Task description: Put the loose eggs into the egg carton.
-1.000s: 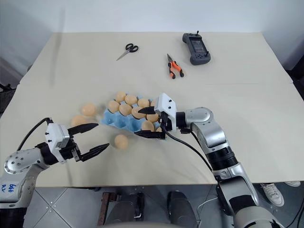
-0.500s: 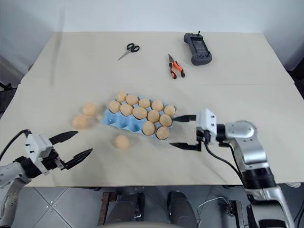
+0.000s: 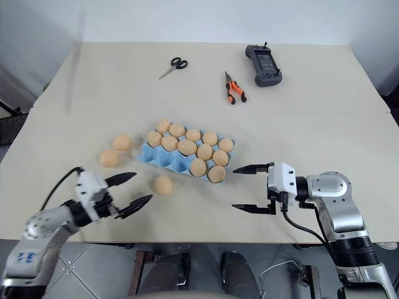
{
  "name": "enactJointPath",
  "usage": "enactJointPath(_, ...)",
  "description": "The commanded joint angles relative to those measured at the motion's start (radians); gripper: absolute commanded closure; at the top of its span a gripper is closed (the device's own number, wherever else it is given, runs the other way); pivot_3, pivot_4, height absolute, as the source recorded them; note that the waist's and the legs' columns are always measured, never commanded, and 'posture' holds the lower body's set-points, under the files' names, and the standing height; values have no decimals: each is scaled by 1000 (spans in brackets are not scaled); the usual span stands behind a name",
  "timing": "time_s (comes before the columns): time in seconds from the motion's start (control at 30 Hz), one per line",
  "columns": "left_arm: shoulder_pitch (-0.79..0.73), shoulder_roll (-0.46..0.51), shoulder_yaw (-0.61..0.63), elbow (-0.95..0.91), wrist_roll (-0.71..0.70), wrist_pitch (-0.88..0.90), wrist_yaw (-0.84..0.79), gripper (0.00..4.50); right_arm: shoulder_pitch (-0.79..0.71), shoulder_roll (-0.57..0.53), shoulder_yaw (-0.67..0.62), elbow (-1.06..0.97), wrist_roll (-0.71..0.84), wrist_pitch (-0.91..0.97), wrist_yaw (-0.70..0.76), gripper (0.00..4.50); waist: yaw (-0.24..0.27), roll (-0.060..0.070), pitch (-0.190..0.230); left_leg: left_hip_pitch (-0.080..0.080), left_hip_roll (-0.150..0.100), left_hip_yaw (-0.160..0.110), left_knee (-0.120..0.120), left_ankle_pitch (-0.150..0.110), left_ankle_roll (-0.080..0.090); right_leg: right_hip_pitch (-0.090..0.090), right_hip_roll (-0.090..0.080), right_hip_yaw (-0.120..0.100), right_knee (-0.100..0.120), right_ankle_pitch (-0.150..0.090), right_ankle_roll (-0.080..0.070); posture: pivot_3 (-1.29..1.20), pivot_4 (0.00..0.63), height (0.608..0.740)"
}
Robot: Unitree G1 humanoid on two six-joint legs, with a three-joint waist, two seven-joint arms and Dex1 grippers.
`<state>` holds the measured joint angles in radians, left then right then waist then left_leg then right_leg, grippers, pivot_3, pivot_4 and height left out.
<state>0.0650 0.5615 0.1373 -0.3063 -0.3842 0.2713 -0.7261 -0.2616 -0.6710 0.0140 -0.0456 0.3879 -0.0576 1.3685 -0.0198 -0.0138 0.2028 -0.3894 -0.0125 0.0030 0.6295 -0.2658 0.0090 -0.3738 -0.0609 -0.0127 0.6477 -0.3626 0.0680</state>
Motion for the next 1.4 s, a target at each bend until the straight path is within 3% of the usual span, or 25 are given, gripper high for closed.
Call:
enactJointPath(0.03,-50,-31,-70,-23,14,43,31,0,2,-12,-3,-54,28,27,-11,13,-3,0,0,0,0,0,0,0,0,0,0,0,0,0,0,0,150,740)
enactJointPath(0.27,-131,-87,-197,59,103,95,89,0,10,-11,0,-103,34,63,-37,13,-4,0,0,1,0,1,2,0,-1,0,1,0,4,0,0,0,150,740)
enactJointPath(0.43,-164,-144,-205,95,122,74,126,0,23,-14,-9,-115,33,71,-57,13,-1,0,0,2,0,1,6,1,0,1,1,1,6,1,1,0,150,740)
enactJointPath(0.53,-172,-162,-211,106,134,69,135,623,30,-15,-6,-114,29,66,-61,0,0,0,0,2,0,1,6,1,0,2,1,1,6,1,1,0,150,740)
enactJointPath(0.73,-138,-136,-178,56,107,69,106,2444,33,-13,1,-115,24,64,-70,0,0,0,0,2,0,1,5,1,0,1,1,1,6,1,1,0,150,740)
enactJointPath(0.8,-133,-107,-147,35,72,74,71,2745,29,-13,4,-110,21,62,-71,0,0,0,0,2,0,1,5,1,-1,1,1,1,6,1,1,0,150,740)
enactJointPath(1.0,-278,-86,-103,52,1,74,15,2771,19,-9,16,-97,11,57,-75,0,13,0,0,1,0,0,6,2,-1,1,0,1,6,1,0,0,150,740)
enactJointPath(1.2,-452,-121,-187,219,66,35,-20,2771,14,4,25,-109,3,54,-98,0,21,0,0,1,-1,1,6,2,0,1,0,0,5,2,1,0,150,740)
enactJointPath(1.4,-518,-147,-206,310,114,-21,-11,2771,42,2,11,-145,4,56,-141,0,18,0,0,0,0,1,5,2,-1,-1,1,0,6,2,2,0,150,740)
